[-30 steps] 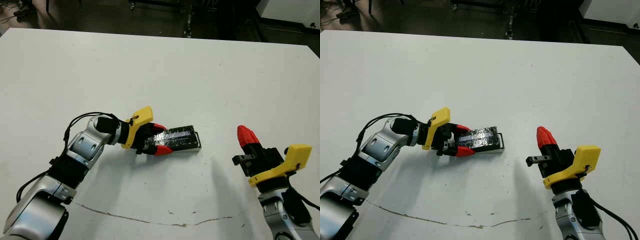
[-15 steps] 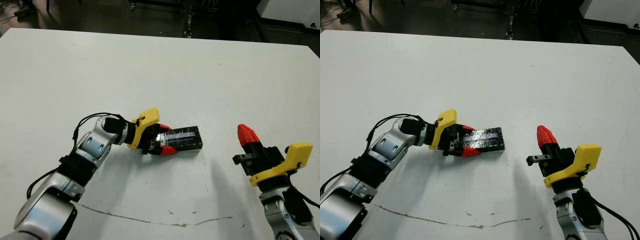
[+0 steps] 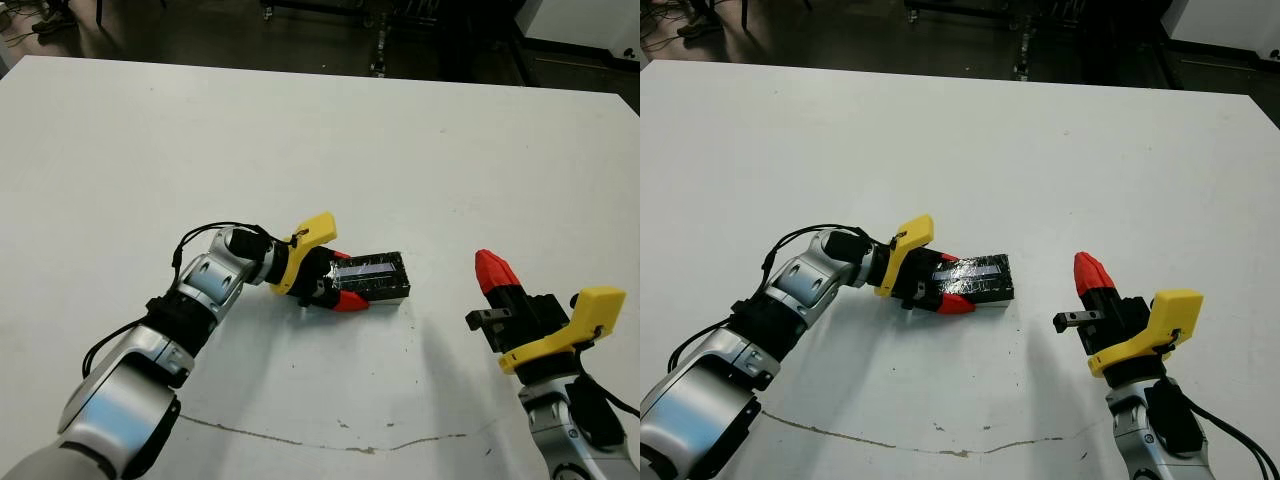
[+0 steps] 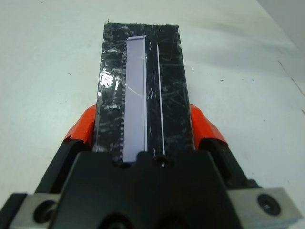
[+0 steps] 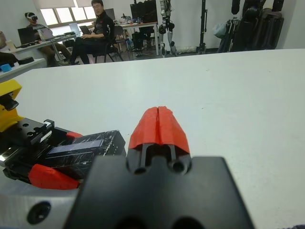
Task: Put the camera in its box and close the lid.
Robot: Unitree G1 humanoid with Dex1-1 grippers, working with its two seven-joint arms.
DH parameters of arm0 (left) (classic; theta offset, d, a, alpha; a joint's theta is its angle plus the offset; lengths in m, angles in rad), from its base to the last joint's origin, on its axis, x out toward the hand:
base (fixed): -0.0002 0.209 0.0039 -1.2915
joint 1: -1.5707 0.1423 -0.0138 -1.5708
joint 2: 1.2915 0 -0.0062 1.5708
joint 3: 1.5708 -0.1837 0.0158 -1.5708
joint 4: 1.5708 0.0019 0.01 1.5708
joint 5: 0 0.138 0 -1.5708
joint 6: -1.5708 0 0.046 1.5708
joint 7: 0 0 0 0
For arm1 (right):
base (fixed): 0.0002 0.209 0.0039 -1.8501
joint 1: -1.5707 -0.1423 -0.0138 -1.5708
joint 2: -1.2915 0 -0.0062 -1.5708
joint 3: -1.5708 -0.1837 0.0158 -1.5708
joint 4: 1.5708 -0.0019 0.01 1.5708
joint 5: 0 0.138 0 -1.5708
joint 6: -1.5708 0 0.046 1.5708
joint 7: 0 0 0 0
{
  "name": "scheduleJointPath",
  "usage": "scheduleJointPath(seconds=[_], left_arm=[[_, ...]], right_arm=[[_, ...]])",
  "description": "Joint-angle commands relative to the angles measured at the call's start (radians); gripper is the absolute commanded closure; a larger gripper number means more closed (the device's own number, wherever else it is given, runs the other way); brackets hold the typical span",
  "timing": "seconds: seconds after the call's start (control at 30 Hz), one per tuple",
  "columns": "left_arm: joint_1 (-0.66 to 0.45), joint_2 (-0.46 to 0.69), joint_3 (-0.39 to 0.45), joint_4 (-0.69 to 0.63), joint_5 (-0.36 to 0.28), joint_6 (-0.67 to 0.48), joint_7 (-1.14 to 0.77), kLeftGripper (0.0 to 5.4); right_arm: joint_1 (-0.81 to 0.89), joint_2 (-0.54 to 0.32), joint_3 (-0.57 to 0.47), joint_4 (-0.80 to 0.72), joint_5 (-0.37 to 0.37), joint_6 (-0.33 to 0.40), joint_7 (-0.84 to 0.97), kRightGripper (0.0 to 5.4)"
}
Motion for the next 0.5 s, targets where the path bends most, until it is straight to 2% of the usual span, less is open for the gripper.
scheduleJointPath(seconds=[0.03, 0.33, 0.43, 0.5], left_arm=[[0.043, -0.077, -0.106, 0.014, 0.043, 0.058, -0.045, 2.21], [0.032, -0.089, -0.140, -0.004, 0.036, 0.126, -0.072, 2.22], [0.048, -0.074, -0.157, -0.054, 0.067, 0.147, -0.020, 2.22], [0.075, -0.053, -0.171, -0.117, 0.110, 0.118, 0.036, 1.81]], right_arm=[[0.008, -0.010, -0.010, -0.003, 0.005, 0.018, -0.006, 5.40], [0.011, -0.006, -0.005, -0.004, 0.002, 0.016, -0.008, 5.40], [0.012, -0.007, -0.006, -0.004, 0.005, 0.016, -0.005, 5.40], [0.013, -0.007, -0.005, -0.004, 0.003, 0.015, -0.006, 5.40]])
